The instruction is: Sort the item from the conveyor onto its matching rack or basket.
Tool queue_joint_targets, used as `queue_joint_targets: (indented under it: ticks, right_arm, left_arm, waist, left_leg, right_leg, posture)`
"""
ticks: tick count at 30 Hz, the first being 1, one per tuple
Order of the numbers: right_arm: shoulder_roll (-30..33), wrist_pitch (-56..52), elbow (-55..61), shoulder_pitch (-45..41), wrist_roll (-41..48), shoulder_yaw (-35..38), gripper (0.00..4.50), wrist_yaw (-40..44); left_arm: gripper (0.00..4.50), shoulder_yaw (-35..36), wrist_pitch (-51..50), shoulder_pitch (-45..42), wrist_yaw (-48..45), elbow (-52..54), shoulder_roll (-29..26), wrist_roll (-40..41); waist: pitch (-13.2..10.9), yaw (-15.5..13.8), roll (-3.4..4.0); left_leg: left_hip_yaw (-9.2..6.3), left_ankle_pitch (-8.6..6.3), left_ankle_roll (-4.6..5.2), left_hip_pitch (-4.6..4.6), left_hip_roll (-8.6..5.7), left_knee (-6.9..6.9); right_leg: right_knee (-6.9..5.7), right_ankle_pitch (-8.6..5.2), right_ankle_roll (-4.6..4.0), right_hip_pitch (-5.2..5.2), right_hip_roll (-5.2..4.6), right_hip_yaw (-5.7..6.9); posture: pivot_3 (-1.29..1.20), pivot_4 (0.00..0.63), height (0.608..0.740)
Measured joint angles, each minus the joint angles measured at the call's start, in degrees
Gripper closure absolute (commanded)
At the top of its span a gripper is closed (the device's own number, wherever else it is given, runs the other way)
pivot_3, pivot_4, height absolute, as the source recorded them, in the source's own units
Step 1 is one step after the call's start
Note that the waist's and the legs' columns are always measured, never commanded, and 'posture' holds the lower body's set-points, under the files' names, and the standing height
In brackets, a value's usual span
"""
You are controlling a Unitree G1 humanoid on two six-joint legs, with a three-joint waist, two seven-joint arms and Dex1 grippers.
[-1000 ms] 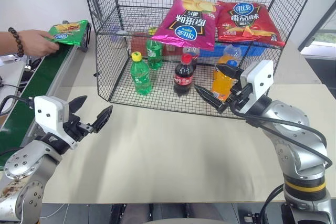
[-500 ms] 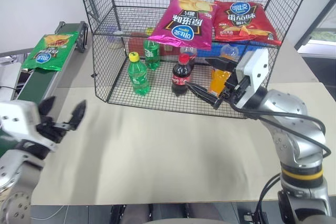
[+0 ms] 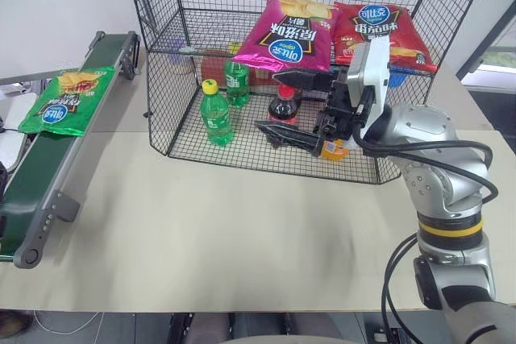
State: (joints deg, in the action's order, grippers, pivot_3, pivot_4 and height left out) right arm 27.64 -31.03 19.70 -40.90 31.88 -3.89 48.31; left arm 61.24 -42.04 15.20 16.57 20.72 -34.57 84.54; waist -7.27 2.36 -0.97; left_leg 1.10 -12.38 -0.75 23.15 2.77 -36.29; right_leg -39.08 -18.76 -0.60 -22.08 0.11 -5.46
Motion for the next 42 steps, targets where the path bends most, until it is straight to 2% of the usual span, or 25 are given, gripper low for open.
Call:
queue_joint_targets:
  ticks: [5,8,13,23,34,42]
  right_arm:
    - [-0.3,0.1,-0.1,-0.2,0.0,-0.1,0.06,0.5]
    - [-0.4,0.5,-0.1,-0.2,-0.2,-0.1,0.06,0.5]
    - [-0.5,0.5,0.0,-0.2,-0.2,-0.1,0.06,0.3]
    - [-0.7,0.3,1.4,-0.2,1.1,0.2,0.06,-0.2]
    - [-1.1,-1.9,1.9,-0.6,10.9,2.7,0.06,2.4]
    - [-0.7,-1.9,1.9,-1.1,11.7,2.7,0.06,2.6]
  left_arm:
    - [0.0,0.1,-0.8,0.5,2.8,-5.5,-3.1,4.9]
    - [0.0,0.1,-3.2,1.8,3.8,-9.5,-5.0,11.2]
    - [0.0,-0.7,-5.7,2.6,3.2,-14.9,-6.0,16.3]
    - [0.0,-0.9,-5.6,0.5,1.3,-21.5,-6.7,18.6]
    - [0.0,-1.0,-5.5,-1.1,0.8,-23.6,-6.8,18.9]
    - [0.0,-1.0,-5.5,-1.3,0.7,-23.9,-6.8,18.9]
  waist:
    - [0.0,0.0,0.0]
    - [0.0,0.1,0.0]
    - [0.0,0.1,0.0]
    - [0.0,0.0,0.0]
    - [0.0,-0.2,0.0]
    - [0.0,-0.2,0.01]
  left_leg:
    - [-0.03,0.01,-0.01,-0.01,-0.02,0.02]
    - [-0.05,0.01,-0.02,-0.01,-0.02,0.03]
    - [-0.04,0.02,-0.04,-0.02,-0.03,0.06]
    - [-0.04,0.02,-0.05,-0.03,-0.09,0.09]
    - [-0.04,0.02,-0.05,-0.06,-0.17,0.14]
    - [-0.04,0.02,-0.05,-0.06,-0.18,0.15]
  right_leg:
    - [-0.01,0.0,0.0,-0.01,-0.08,0.07]
    - [-0.01,0.0,0.0,-0.01,-0.11,0.09]
    - [-0.01,0.0,0.0,-0.04,-0.13,0.13]
    - [0.0,0.0,0.0,-0.04,-0.27,0.15]
    - [0.0,0.0,0.0,-0.03,-0.48,0.31]
    - [0.0,0.0,0.0,-0.03,-0.5,0.31]
  posture:
    - [0.0,0.15,0.74]
    - [0.0,0.15,0.74]
    - [0.0,0.15,0.74]
    - [0.0,0.15,0.74]
    - [0.0,0.15,0.74]
    - [0.0,0.15,0.74]
